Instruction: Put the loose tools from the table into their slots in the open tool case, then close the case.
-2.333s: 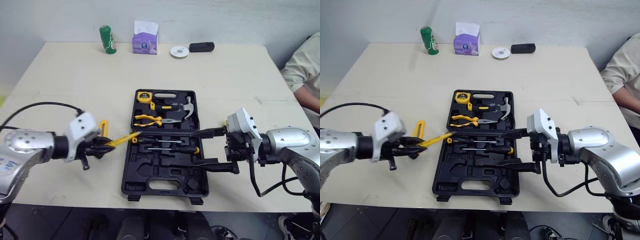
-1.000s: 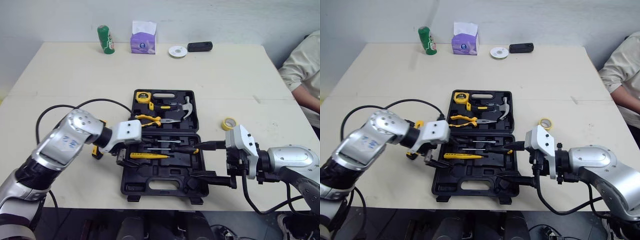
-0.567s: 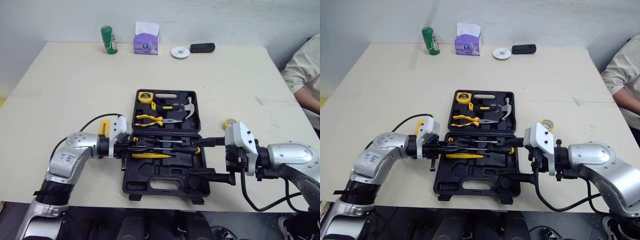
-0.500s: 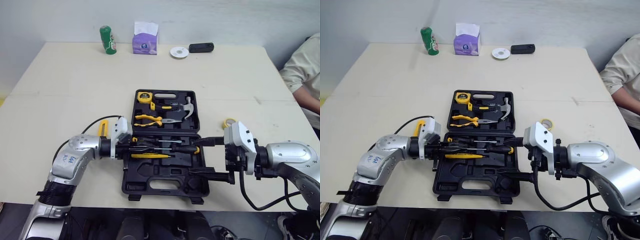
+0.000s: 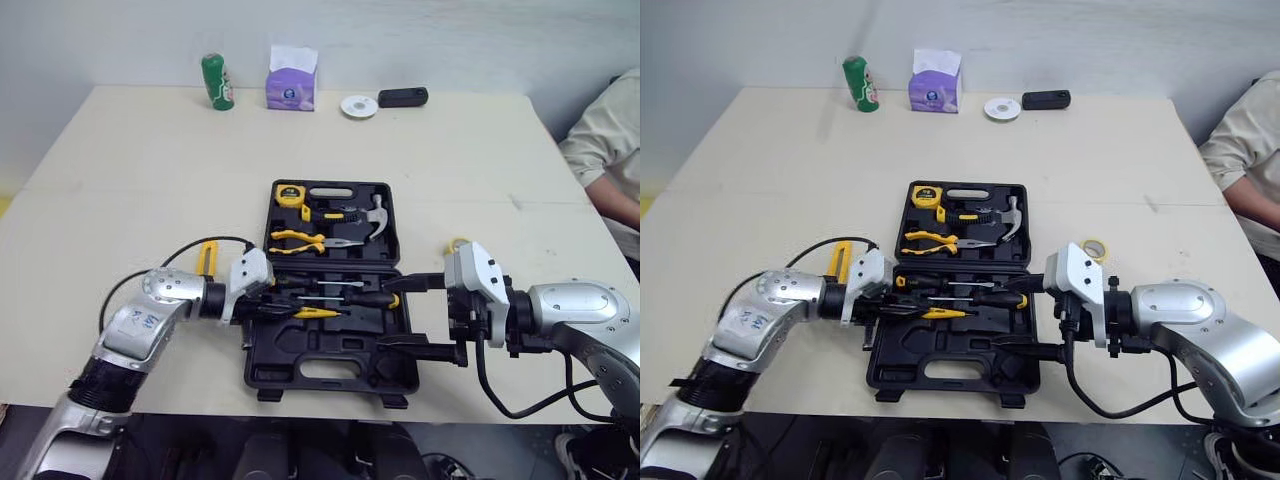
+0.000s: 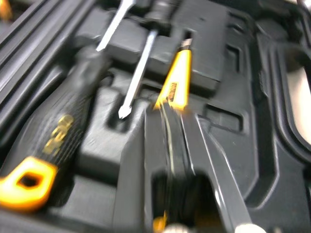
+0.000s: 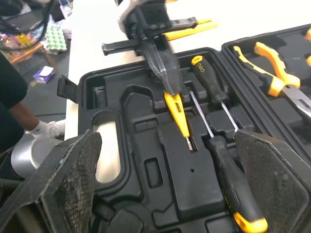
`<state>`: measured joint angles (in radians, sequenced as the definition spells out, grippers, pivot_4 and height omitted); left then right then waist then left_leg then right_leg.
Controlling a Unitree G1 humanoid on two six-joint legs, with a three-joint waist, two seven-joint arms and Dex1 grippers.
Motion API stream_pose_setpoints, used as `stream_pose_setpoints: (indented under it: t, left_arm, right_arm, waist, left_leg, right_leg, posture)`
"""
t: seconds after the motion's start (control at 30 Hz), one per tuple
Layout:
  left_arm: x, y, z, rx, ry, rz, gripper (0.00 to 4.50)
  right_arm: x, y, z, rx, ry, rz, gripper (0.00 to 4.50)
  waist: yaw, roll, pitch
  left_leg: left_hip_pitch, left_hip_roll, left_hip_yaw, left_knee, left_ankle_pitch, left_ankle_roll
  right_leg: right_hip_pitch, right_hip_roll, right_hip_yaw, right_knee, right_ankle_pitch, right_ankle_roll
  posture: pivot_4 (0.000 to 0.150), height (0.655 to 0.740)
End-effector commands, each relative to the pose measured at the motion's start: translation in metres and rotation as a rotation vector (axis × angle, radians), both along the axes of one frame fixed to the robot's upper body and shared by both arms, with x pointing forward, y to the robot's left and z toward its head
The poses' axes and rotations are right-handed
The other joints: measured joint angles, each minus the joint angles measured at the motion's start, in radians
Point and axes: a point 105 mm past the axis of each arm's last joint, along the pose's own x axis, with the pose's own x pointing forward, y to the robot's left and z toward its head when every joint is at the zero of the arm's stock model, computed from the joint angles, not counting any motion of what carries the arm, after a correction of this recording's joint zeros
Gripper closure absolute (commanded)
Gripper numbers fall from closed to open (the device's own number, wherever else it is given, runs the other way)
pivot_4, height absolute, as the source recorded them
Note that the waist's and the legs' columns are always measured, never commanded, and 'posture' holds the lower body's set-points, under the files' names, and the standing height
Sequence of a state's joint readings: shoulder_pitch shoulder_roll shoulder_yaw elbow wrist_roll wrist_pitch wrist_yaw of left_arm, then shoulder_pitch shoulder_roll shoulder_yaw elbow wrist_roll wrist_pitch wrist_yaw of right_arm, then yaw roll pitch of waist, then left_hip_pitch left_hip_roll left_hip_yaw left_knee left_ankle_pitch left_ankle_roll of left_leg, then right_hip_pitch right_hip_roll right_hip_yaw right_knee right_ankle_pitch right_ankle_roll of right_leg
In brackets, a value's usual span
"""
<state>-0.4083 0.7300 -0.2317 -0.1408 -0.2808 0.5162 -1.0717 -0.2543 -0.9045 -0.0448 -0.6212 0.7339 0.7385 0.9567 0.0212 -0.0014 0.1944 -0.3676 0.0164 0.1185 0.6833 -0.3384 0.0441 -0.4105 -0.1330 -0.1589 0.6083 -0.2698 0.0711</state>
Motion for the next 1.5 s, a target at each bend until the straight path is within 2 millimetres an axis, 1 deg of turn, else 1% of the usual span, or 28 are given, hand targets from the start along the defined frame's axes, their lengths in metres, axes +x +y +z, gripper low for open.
stream_pose_setpoints:
  t: [0.03,0.1,0.2,0.23,0.3,0.33,0.37,0.4,0.43,0.47,0.5,0.53,0.57,0.6,0.63,0.7,0.73,0.8,0.83,0.87,0.93,0.97,1.0,1.1,1.2,1.37,1.43,1.5]
  left_arm:
    - [-0.012,0.023,-0.061,0.241,0.124,0.058,4.44]
    - [-0.01,0.022,-0.062,0.246,0.12,0.069,4.44]
    - [-0.007,0.015,-0.054,0.19,0.089,0.063,4.44]
    - [-0.005,0.012,-0.048,0.155,0.065,0.059,4.44]
    - [-0.004,0.004,-0.028,0.043,0.012,0.037,4.44]
    - [-0.002,0.002,-0.014,-0.046,0.005,0.051,4.44]
    - [-0.001,0.003,0.006,-0.156,0.013,0.078,4.18]
    - [-0.003,0.006,0.023,-0.247,0.024,0.097,3.83]
    - [-0.004,0.011,0.037,-0.317,0.032,0.12,3.73]
    - [-0.005,0.018,0.046,-0.361,0.028,0.153,3.16]
    - [-0.005,0.025,0.053,-0.395,0.017,0.2,2.74]
    - [-0.003,0.035,0.06,-0.435,-0.01,0.263,2.35]
    - [-0.002,0.055,0.061,-0.46,-0.03,0.374,1.87]
    - [-0.003,0.07,0.061,-0.472,-0.041,0.45,1.68]
    - [-0.006,0.094,0.053,-0.447,-0.062,0.562,1.09]
    - [-0.014,0.133,0.041,-0.398,-0.1,0.752,0.19]
    - [-0.019,0.155,0.037,-0.378,-0.117,0.863,0.08]
    - [-0.03,0.205,0.033,-0.349,-0.167,1.094,0.08]
    - [-0.035,0.219,0.033,-0.34,-0.183,1.16,0.08]
    - [-0.043,0.246,0.033,-0.29,-0.229,1.283,0.08]
    - [-0.062,0.289,0.033,-0.201,-0.275,1.482,0.08]
    - [-0.072,0.304,0.032,-0.163,-0.286,1.546,0.08]
    - [-0.077,0.31,0.032,-0.145,-0.288,1.574,0.08]
    - [-0.089,0.32,0.031,-0.186,-0.265,1.614,0.08]
    - [-0.09,0.314,0.03,-0.192,-0.245,1.592,0.08]
    - [-0.084,0.302,0.027,-0.19,-0.221,1.546,0.08]
    - [-0.078,0.291,0.029,-0.168,-0.229,1.497,0.08]
    - [-0.067,0.271,0.033,-0.19,-0.232,1.448,0.08]
  right_arm:
    - [-0.003,0.003,0.004,0.015,-0.023,0.014,0.0]
    - [-0.003,0.003,0.003,0.016,-0.021,0.013,0.0]
    - [-0.003,0.003,0.003,0.018,-0.021,0.01,0.0]
    - [-0.003,0.002,0.003,0.019,-0.022,0.006,0.0]
    - [0.0,0.0,0.004,0.025,-0.031,-0.013,0.0]
    - [0.002,-0.002,0.005,0.033,-0.037,-0.03,0.0]
    - [0.007,-0.006,0.007,0.046,-0.042,-0.062,0.0]
    - [0.012,-0.012,0.008,0.056,-0.048,-0.095,0.0]
    - [0.017,-0.018,0.008,0.061,-0.05,-0.134,0.0]
    - [0.022,-0.027,0.007,0.057,-0.05,-0.177,0.0]
    - [0.027,-0.036,0.006,0.051,-0.056,-0.221,0.0]
    - [0.035,-0.048,0.005,0.046,-0.063,-0.286,0.0]
    - [0.045,-0.069,0.004,0.04,-0.074,-0.381,0.0]
    - [0.051,-0.083,0.003,0.036,-0.082,-0.443,0.0]
    - [0.057,-0.105,0.003,0.027,-0.089,-0.524,0.0]
    - [0.062,-0.139,0.003,0.011,-0.1,-0.639,0.0]
    - [0.064,-0.155,0.003,-0.003,-0.108,-0.695,0.0]
    - [0.065,-0.186,0.002,-0.032,-0.114,-0.797,0.0]
    - [0.064,-0.196,0.002,-0.04,-0.115,-0.823,0.0]
    - [0.064,-0.212,0.0,-0.061,-0.119,-0.873,0.0]
    - [0.063,-0.241,-0.005,-0.104,-0.122,-0.969,0.0]
    - [0.061,-0.253,-0.008,-0.125,-0.119,-1.012,0.0]
    - [0.061,-0.26,-0.011,-0.137,-0.118,-1.033,0.0]
    - [0.058,-0.271,-0.018,-0.153,-0.104,-1.055,0.0]
    - [0.057,-0.272,-0.021,-0.16,-0.098,-1.045,0.0]
    - [0.059,-0.267,-0.018,-0.155,-0.103,-1.025,0.0]
    - [0.061,-0.259,-0.013,-0.148,-0.112,-0.992,0.0]
    - [0.063,-0.24,-0.005,-0.108,-0.12,-0.922,0.0]
  waist:
    - [-0.001,0.004,-0.009]
    - [0.0,0.006,-0.017]
    - [0.0,0.008,-0.021]
    - [0.001,0.008,-0.022]
    - [0.001,0.009,-0.022]
    - [0.001,0.008,-0.022]
    - [0.002,0.008,-0.021]
    - [0.001,0.007,-0.021]
    - [0.0,0.002,-0.018]
    - [0.0,-0.001,-0.016]
    - [0.001,-0.002,-0.015]
    - [0.001,-0.003,-0.015]
    - [0.002,-0.003,-0.015]
    - [0.002,-0.003,-0.015]
    - [0.0,-0.002,-0.015]
    - [-0.005,-0.002,-0.015]
    - [-0.006,-0.002,-0.015]
    - [-0.004,-0.004,-0.014]
    - [-0.004,-0.004,-0.014]
    - [-0.002,-0.004,-0.014]
    - [0.002,-0.004,-0.014]
    - [0.002,-0.004,-0.014]
    - [0.001,-0.004,-0.014]
    - [0.001,-0.002,-0.014]
    - [-0.001,-0.001,-0.013]
    - [-0.002,0.001,-0.012]
    - [-0.003,0.002,-0.011]
    - [-0.003,0.003,-0.01]
  left_leg:
    - [0.001,0.0,0.0,0.0,0.0,0.0]
    - [0.003,0.001,0.0,-0.001,-0.001,-0.001]
    - [0.01,0.002,0.0,-0.002,-0.004,-0.001]
    - [0.012,0.002,0.0,-0.002,-0.006,0.001]
    - [0.014,0.003,0.0,-0.003,-0.008,0.003]
    - [0.013,0.003,0.0,-0.003,-0.008,0.003]
    - [0.013,0.003,0.0,-0.002,-0.006,-0.001]
    - [0.013,0.003,0.0,-0.002,-0.006,-0.001]
    - [0.011,0.003,0.0,-0.002,-0.006,-0.001]
    - [0.005,0.003,0.0,-0.001,-0.005,-0.002]
    - [-0.001,0.003,-0.001,0.001,-0.003,-0.002]
    - [-0.002,0.003,-0.001,0.001,-0.003,-0.002]
    - [-0.002,0.002,-0.001,0.001,-0.002,-0.002]
    - [-0.002,0.002,-0.001,0.001,-0.002,-0.001]
    - [-0.002,0.002,-0.001,0.001,-0.001,-0.001]
    - [-0.001,0.001,0.0,0.0,-0.002,0.0]
    - [-0.001,0.001,0.001,0.0,-0.002,0.0]
    - [-0.002,0.001,0.001,0.0,-0.002,0.0]
    - [-0.002,0.002,0.001,0.0,-0.002,0.001]
    - [-0.002,0.002,0.001,0.0,-0.003,0.001]
    - [-0.001,0.002,0.0,0.0,-0.005,0.001]
    - [-0.001,0.002,0.0,0.0,-0.006,0.0]
    - [-0.001,0.002,0.0,0.0,-0.006,-0.002]
    - [-0.002,0.002,0.001,-0.001,-0.007,-0.001]
    - [-0.002,0.002,0.001,-0.001,-0.01,-0.006]
    - [-0.002,0.002,0.001,-0.001,-0.01,-0.008]
    - [-0.002,0.002,0.001,-0.001,-0.01,-0.008]
    - [-0.002,0.002,0.001,-0.001,-0.01,-0.008]
  right_leg:
    - [0.001,0.0,0.0,-0.003,0.0,0.0]
    - [0.002,0.0,0.0,-0.003,-0.001,-0.002]
    - [0.007,0.0,0.001,-0.002,-0.002,-0.003]
    - [0.009,0.0,0.001,-0.002,-0.002,-0.004]
    - [0.01,0.0,0.001,-0.003,-0.002,-0.004]
    - [0.01,0.0,0.001,-0.003,-0.002,-0.004]
    - [0.01,0.0,0.001,-0.003,-0.003,-0.004]
    - [0.01,0.0,0.001,-0.003,-0.003,-0.004]
    - [0.008,0.0,0.001,-0.003,-0.003,-0.004]
    - [0.002,0.0,0.001,-0.001,-0.002,-0.004]
    - [-0.003,0.0,0.0,0.0,-0.002,-0.004]
    - [-0.003,0.0,0.0,0.0,-0.002,-0.004]
    - [-0.003,0.0,-0.001,0.0,-0.002,-0.004]
    - [-0.002,0.0,-0.001,0.0,-0.002,-0.003]
    - [-0.002,0.0,-0.001,0.0,-0.002,-0.003]
    - [-0.001,0.001,-0.001,0.0,-0.001,-0.002]
    - [-0.001,0.001,-0.001,0.0,-0.001,-0.002]
    - [-0.002,0.001,-0.001,-0.003,-0.001,-0.002]
    - [-0.002,0.001,-0.001,-0.004,-0.001,-0.002]
    - [-0.002,0.001,-0.001,-0.004,-0.001,-0.002]
    - [-0.002,0.0,0.0,-0.003,-0.001,-0.002]
    - [-0.002,-0.001,0.0,-0.003,-0.001,-0.002]
    - [-0.003,-0.001,0.0,-0.003,-0.001,-0.003]
    - [-0.004,-0.001,0.0,-0.004,-0.002,-0.003]
    - [-0.004,-0.002,0.0,-0.004,-0.002,-0.003]
    - [-0.005,-0.002,0.001,-0.003,-0.002,-0.003]
    - [-0.005,-0.002,0.001,-0.003,-0.002,-0.003]
    - [-0.005,-0.002,0.001,-0.003,-0.002,-0.003]
  posture:
    - [0.15,0.7278]
    - [0.15,0.7278]
    - [0.15,0.7278]
    - [0.15,0.7278]
    - [0.15,0.7278]
    - [0.15,0.7278]
    - [0.15,0.7278]
    - [0.15,0.7278]
    - [0.15,0.7278]
    - [0.15,0.7278]
    - [0.15,0.7278]
    - [0.15,0.7278]
    - [0.15,0.7278]
    - [0.15,0.7278]
    - [0.15,0.7278]
    - [0.15,0.7278]
    - [0.15,0.7278]
    - [0.15,0.7278]
    - [0.15,0.7278]
    - [0.15,0.7278]
    - [0.15,0.7278]
    - [0.15,0.7278]
    - [0.15,0.7278]
    - [0.15,0.7278]
    - [0.15,0.7278]
    - [0.15,0.7278]
    - [0.15,0.7278]
    - [0.15,0.7278]
